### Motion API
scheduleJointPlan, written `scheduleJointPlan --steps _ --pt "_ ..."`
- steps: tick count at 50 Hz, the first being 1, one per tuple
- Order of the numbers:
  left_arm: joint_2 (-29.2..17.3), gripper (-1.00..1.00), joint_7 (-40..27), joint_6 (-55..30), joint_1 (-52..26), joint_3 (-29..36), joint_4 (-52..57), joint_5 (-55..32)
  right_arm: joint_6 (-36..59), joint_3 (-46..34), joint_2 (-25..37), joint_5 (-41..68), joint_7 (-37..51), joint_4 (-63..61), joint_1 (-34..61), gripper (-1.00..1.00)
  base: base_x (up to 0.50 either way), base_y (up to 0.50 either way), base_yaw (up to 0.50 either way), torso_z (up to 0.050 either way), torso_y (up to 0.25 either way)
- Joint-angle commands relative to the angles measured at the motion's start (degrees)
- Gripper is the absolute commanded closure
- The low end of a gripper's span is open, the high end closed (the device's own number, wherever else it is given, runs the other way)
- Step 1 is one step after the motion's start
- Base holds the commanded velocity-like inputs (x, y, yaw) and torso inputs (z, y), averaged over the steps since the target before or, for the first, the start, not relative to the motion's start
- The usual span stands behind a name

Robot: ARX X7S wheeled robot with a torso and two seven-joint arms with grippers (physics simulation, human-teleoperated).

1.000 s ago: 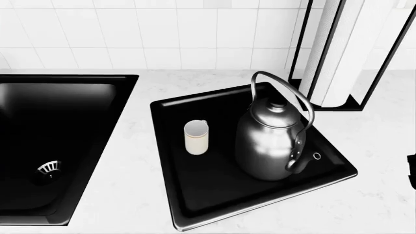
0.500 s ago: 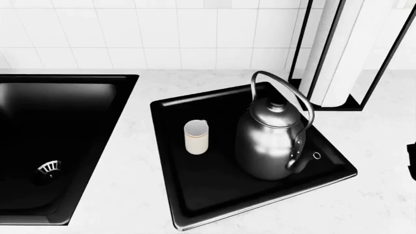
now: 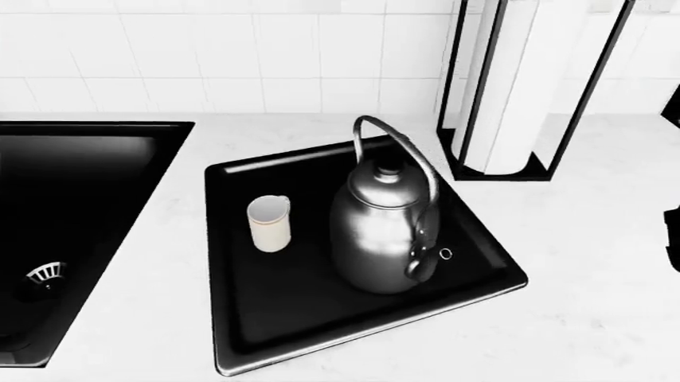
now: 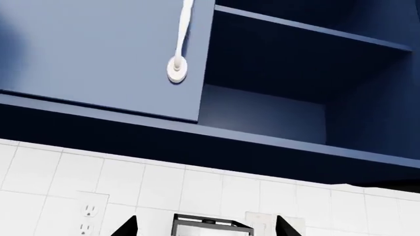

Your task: Pick the kettle from the counter and place it on the tray. Then pick the mug from the cabinet and place it on the tray. Then close the cabinet doors.

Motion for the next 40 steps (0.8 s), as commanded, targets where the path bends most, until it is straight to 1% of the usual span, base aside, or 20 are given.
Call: scheduleJointPlan --steps 1,8,22,40 --pt "-8.4 -1.0 -1.3 11.2 11.7 -0.1 7.8 2.4 -2.5 -1.5 2.1 -0.5 0.0 0.0 1.8 -1.0 0.0 -0.5 0.0 0.0 0.0" --pt "-8.4 -1.0 -0.4 10.4 11.6 -0.4 7.8 2.1 -4.1 -0.7 3.7 0.8 0.0 0.0 2.2 -1.0 0.0 -0.5 0.0 0.0 0.0" --pt "-8.4 -1.0 -1.2 12.2 13.3 0.8 7.8 3.6 -3.0 0.6 2.8 0.9 0.0 0.0 1.2 -1.0 0.0 -0.5 0.0 0.0 0.0" --pt "-8.4 -1.0 -0.7 12.8 14.6 1.6 7.8 5.2 -2.0 2.4 1.9 1.3 0.0 0.0 0.1 -1.0 0.0 -0.5 0.0 0.0 0.0"
